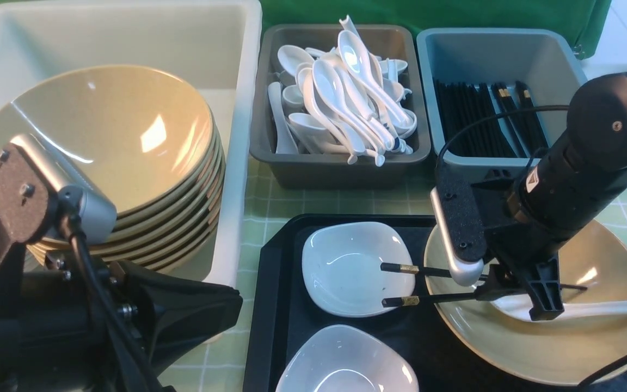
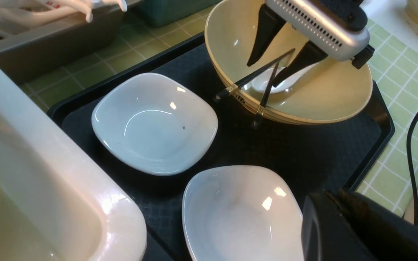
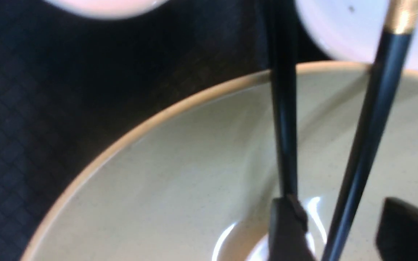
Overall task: On green table put chopsticks spoon bowls plates into blue grey white boxes.
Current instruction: 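Move the grippers toward the tableware on the black tray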
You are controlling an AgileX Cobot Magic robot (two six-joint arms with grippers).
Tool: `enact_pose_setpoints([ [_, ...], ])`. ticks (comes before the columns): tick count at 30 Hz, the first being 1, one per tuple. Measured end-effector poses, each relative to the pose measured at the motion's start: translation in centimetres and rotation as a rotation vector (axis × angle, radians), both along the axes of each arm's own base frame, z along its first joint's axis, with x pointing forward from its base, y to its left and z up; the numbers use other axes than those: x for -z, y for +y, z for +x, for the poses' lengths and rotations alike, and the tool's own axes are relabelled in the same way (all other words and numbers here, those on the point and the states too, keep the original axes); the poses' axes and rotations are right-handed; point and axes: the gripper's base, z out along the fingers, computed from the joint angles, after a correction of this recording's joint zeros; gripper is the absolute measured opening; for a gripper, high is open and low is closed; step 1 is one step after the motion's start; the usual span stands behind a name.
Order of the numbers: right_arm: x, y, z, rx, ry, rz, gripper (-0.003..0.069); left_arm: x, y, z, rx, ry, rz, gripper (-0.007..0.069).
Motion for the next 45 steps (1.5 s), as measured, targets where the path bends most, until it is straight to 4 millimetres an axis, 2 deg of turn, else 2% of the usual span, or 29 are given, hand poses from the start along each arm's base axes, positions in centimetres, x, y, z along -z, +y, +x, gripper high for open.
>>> enact_pose_setpoints([
  [7,0.2,0.0,0.1,0.009,0.010,-0.004,0.0570,0.0,0.0,0.0,0.000,0.000,0.000,-0.0001],
  [13,1.8,0.2,0.6,0.034,0.050,-0.016,0.0600,0.0,0.0,0.0,0.000,0.000,0.000,-0.0001],
  [15,2.5,0.3,0.8,0.042,0.074,-0.025,0.0573,0.0,0.0,0.0,0.000,0.000,0.000,-0.0001],
  [17,2.8,0.3,0.8,0.057,0.085,-0.026,0.0503,0.0,0.0,0.0,0.000,0.000,0.000,-0.0001],
  [20,2.8,0.3,0.8,0.075,0.091,-0.025,0.0315,0.0,0.0,0.0,0.000,0.000,0.000,-0.0001],
  [21,2.8,0.3,0.8,0.079,0.092,-0.024,0.0300,0.0,0.0,0.0,0.000,0.000,0.000,-0.0001],
  [22,2.8,0.3,0.8,0.087,0.094,-0.024,0.0175,0.0,0.0,0.0,0.000,0.000,0.000,-0.0001],
  [24,2.8,0.3,0.8,0.089,0.095,-0.024,0.0075,0.0,0.0,0.0,0.000,0.000,0.000,-0.0001],
  [25,2.8,0.3,0.8,0.089,0.095,-0.024,0.0055,0.0,0.0,0.0,0.000,0.000,0.000,-0.0001],
  [33,1.9,0.4,0.7,0.084,0.157,-0.043,0.0037,0.0,0.0,0.0,0.000,0.000,0.000,-0.0001],
  [41,-2.1,0.3,2.3,0.206,0.176,0.024,0.0037,0.0,0.0,0.0,0.000,0.001,-0.002,-0.0001],
  [45,-4.0,-1.6,4.0,0.379,0.226,0.144,0.0037,0.0,0.0,0.0,0.000,0.002,-0.003,-0.0001],
])
